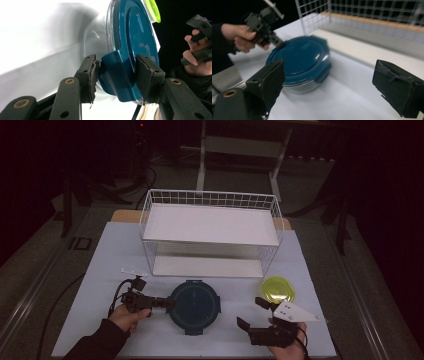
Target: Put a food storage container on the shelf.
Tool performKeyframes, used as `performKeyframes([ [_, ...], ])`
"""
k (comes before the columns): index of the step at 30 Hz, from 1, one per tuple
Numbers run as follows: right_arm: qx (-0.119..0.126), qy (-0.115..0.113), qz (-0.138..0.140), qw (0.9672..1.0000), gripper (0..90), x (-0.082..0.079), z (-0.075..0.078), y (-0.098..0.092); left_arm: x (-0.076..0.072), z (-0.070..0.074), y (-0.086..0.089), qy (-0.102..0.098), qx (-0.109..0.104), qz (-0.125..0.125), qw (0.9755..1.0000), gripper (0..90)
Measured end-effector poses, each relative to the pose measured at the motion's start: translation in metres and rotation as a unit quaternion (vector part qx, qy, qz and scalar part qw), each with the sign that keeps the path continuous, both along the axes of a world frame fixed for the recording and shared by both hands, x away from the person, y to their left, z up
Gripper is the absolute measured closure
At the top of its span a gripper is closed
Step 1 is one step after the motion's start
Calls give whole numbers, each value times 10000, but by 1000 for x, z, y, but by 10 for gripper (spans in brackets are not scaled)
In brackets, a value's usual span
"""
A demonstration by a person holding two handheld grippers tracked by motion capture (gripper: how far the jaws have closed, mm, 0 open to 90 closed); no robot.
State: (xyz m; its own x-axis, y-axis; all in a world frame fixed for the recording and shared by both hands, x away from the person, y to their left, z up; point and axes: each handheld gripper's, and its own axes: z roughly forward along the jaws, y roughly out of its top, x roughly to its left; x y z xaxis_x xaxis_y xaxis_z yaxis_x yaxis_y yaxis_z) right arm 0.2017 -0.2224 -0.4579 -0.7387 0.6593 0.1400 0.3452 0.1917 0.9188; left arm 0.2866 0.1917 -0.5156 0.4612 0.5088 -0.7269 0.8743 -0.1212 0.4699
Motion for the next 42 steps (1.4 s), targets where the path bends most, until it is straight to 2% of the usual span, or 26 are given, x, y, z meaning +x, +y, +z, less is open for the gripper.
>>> performKeyframes([
  [1, -52, 175, 146, 9997, 107, 3, -2, 7, -1, 1, 0, -56, 17, -29, 10000, 533],
  [2, -52, 175, 146, 9997, 107, 3, -2, 7, -3, 2, -1, -146, 28, -64, 9999, 533],
  [3, -48, 291, 199, 9994, 108, 5, -4, 10, -4, 2, -1, -238, 19, -82, 9997, 534],
  [4, 27, 472, 278, 9985, 116, 8, -6, 13, -5, 2, -1, -291, -13, -97, 9995, 536],
  [6, 161, 860, 399, 9954, 135, 16, -10, 20, -7, 3, -1, -405, -49, -149, 9991, 541],
  [7, 129, 1053, 480, 9932, 164, 21, -13, 25, -7, 3, -1, -420, -38, -164, 9990, 543],
  [8, 129, 1053, 480, 9932, 164, 21, -13, 25, -8, 4, -1, -439, -32, -161, 9989, 543],
  [9, 7, 1212, 517, 9913, 188, 27, -18, 29, -10, 5, -1, -468, -10, -184, 9987, 544],
  [10, 7, 1212, 517, 9913, 188, 27, -18, 29, -10, 5, -1, -468, -10, -184, 9987, 546],
  [11, 85, 1348, 548, 9893, 193, 30, -20, 31, -12, 5, -1, -499, 3, -193, 9986, 546],
  [13, 283, 1720, 620, 9827, 228, 37, -28, 35, -16, 6, 0, -543, 31, -218, 9983, 548],
  [14, 283, 1720, 620, 9827, 228, 37, -28, 35, -16, 6, 0, -543, 31, -218, 9983, 549],
  [16, 396, 1928, 667, 9782, 257, 41, -32, 38, -19, 7, 0, -590, 66, -257, 9979, 549],
  [18, 443, 2068, 680, 9750, 299, 43, -36, 40, -22, 8, 0, -655, 76, -267, 9975, 551],
  [20, 629, 2320, 732, 9679, 340, 47, -38, 41, -25, 8, 0, -758, 98, -326, 9965, 552],
  [21, 622, 2331, 741, 9676, 359, 47, -39, 41, -25, 8, 1, -768, 94, -338, 9964, 554],
  [24, 633, 2483, 747, 9637, 383, 51, -42, 44, -28, 9, 1, -807, 117, -395, 9959, 557],
  [26, 587, 2518, 744, 9631, 402, 53, -44, 45, -29, 9, 1, -826, 116, -417, 9956, 558],
  [30, 602, 2635, 840, 9591, 481, 55, -46, 46, -30, 10, 1, -914, 117, -471, 9946, 560],
  [32, 589, 2642, 863, 9588, 495, 55, -47, 47, -30, 10, 1, -922, 116, -485, 9945, 561],
  [33, 578, 2685, 878, 9575, 495, 55, -47, 47, -30, 10, 1, -947, 113, -503, 9942, 561],
  [34, 607, 2791, 941, 9537, 494, 56, -49, 48, -30, 10, 1, -946, 114, -507, 9942, 561],
  [37, 713, 2890, 961, 9498, 512, 58, -50, 47, -31, 9, 1, -930, 93, -485, 9944, 562],
  [38, 808, 2957, 976, 9468, 565, 58, -51, 45, -31, 8, 2, -938, 74, -483, 9944, 563],
  [42, 823, 2981, 986, 9458, 565, 59, -52, 44, -33, 8, 2, -914, 73, -448, 9948, 564],
])
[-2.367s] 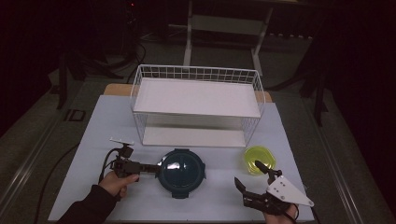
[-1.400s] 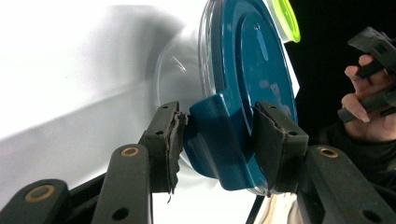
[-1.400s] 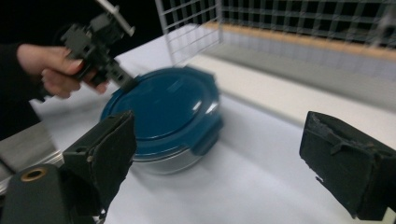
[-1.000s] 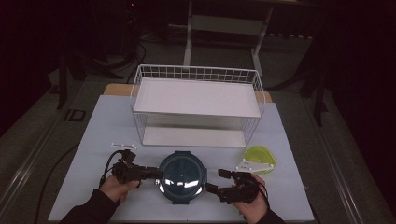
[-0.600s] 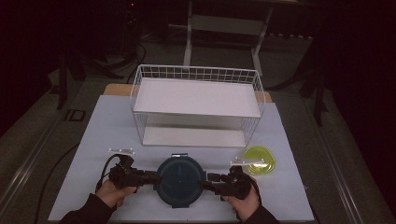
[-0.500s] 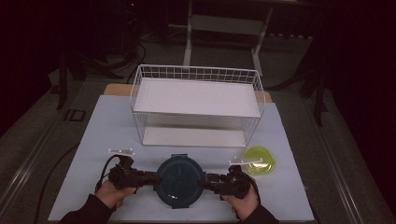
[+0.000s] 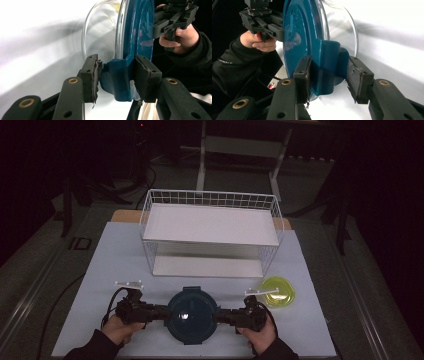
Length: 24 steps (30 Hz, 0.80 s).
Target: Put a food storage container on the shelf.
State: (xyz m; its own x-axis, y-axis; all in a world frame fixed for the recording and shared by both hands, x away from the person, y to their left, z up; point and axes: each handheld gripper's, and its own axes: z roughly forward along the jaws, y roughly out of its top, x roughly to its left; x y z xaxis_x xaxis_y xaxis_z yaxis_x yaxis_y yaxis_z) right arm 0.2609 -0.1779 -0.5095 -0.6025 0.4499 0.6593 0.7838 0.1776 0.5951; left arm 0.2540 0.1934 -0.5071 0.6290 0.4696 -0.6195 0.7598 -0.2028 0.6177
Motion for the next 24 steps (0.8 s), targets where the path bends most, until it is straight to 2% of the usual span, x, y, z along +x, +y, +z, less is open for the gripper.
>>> performKeyframes([
  [1, -79, -50, -14, 10000, 555, 0, 1, 1, 0, 0, 0, 24, -8, 23, 10000, 564],
  [5, -46, -33, -105, 9999, 555, -1, 0, 1, -1, -1, 0, 34, -56, 119, 9999, 564],
  [6, -27, 29, -146, 9999, 556, -1, -1, 0, -2, -1, -1, 73, -75, 210, 9997, 563],
  [10, -95, -47, -160, 9998, 559, -4, 2, 2, -4, 1, -2, 175, -38, 275, 9995, 562],
  [12, -95, 27, -210, 9997, 560, -3, 2, 2, -4, 1, -3, 280, -96, 367, 9989, 562],
  [17, -129, 94, -281, 9995, 560, -3, 3, 1, -4, 5, -5, 316, -64, 408, 9986, 563],
  [19, -112, 124, -322, 9993, 559, -2, 6, 0, -3, 8, -6, 273, -83, 385, 9989, 564],
  [24, 17, -6, -386, 9993, 559, 1, 19, -3, 0, 26, -8, 108, -134, 453, 9988, 563],
])
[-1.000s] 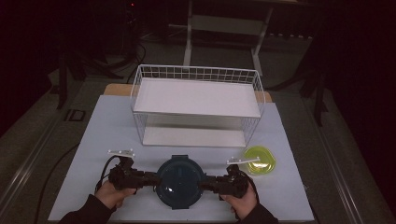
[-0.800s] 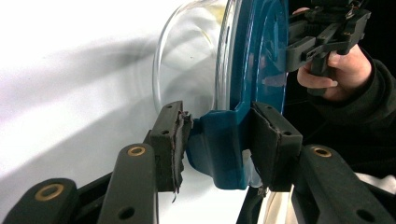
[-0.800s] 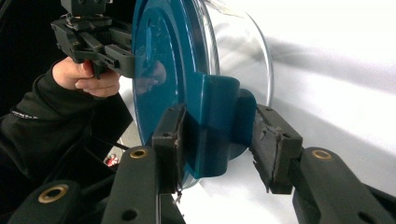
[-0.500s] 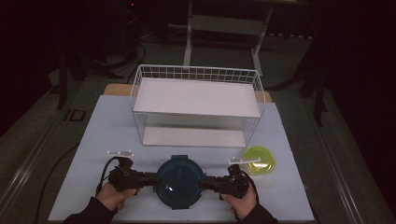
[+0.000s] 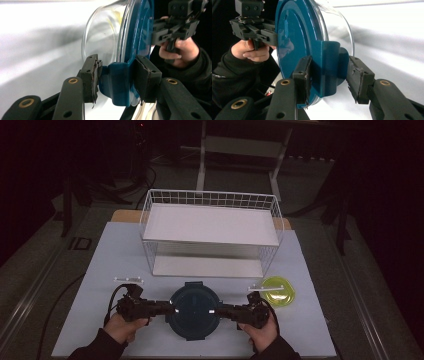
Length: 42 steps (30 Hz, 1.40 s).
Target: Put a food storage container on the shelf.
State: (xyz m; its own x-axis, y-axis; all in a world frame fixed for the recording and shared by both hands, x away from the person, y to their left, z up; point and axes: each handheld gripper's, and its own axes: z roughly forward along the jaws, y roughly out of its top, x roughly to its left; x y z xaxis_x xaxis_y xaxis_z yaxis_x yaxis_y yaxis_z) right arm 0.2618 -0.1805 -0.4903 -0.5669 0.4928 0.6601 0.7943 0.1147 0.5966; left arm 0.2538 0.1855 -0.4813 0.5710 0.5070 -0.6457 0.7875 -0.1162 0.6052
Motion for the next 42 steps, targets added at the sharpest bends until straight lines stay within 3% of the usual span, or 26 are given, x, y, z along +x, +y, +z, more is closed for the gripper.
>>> performKeyframes([
  [11, 122, -62, -97, 9999, 560, 6, 25, -5, 9, 35, -5, -235, -19, 142, 9996, 562],
  [22, 202, -330, -153, 9991, 559, 17, 65, -9, 20, 72, -6, -547, -200, 121, 9982, 565],
  [24, 216, -344, -154, 9991, 559, 18, 67, -9, 20, 72, -6, -547, -200, 121, 9982, 565],
  [25, 290, -374, -176, 9987, 559, 24, 76, -9, 26, 87, -6, -681, -245, 171, 9972, 565],
  [42, 517, -746, -390, 9951, 558, 68, 134, -11, 69, 147, -8, -1052, -324, 328, 9934, 567],
])
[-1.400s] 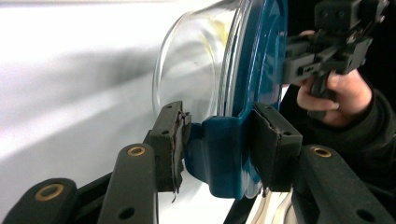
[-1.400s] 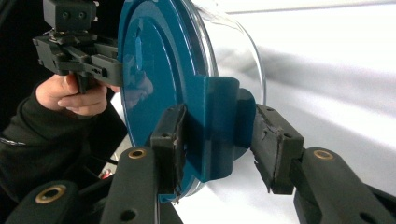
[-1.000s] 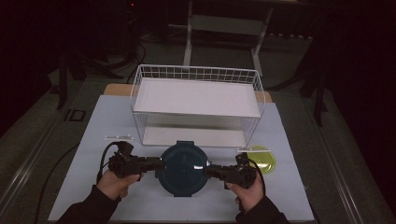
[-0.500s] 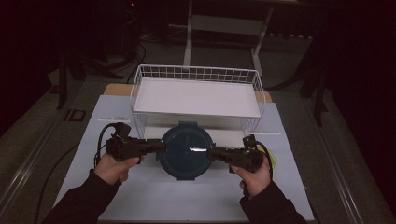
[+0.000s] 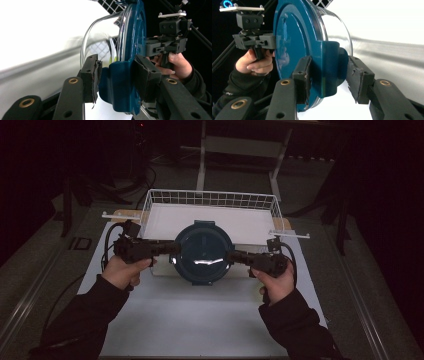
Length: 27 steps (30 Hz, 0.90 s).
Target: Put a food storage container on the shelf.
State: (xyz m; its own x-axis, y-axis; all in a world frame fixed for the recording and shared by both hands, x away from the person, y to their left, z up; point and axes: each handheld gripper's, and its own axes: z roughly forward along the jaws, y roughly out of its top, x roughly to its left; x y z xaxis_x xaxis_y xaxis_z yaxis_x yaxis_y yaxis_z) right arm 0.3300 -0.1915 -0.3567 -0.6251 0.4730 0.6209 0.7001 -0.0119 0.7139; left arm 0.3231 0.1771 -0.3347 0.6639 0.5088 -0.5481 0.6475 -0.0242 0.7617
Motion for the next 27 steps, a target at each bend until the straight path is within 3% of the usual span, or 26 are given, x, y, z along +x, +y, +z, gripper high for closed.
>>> performKeyframes([
  [6, 18, 10, -147, 9999, 558, 21, 14, 0, 23, 8, -1, -58, -50, 91, 9999, 564],
  [15, 108, 274, -313, 9991, 557, 53, 21, 1, 52, 15, -2, 93, -162, 313, 9993, 564],
  [23, 109, 475, -448, 9978, 556, 71, 28, 0, 71, 18, -4, 116, -245, 440, 9987, 561],
  [27, 61, 569, -468, 9973, 555, 76, 31, 0, 80, 15, -2, 274, -334, 408, 9982, 560],
])
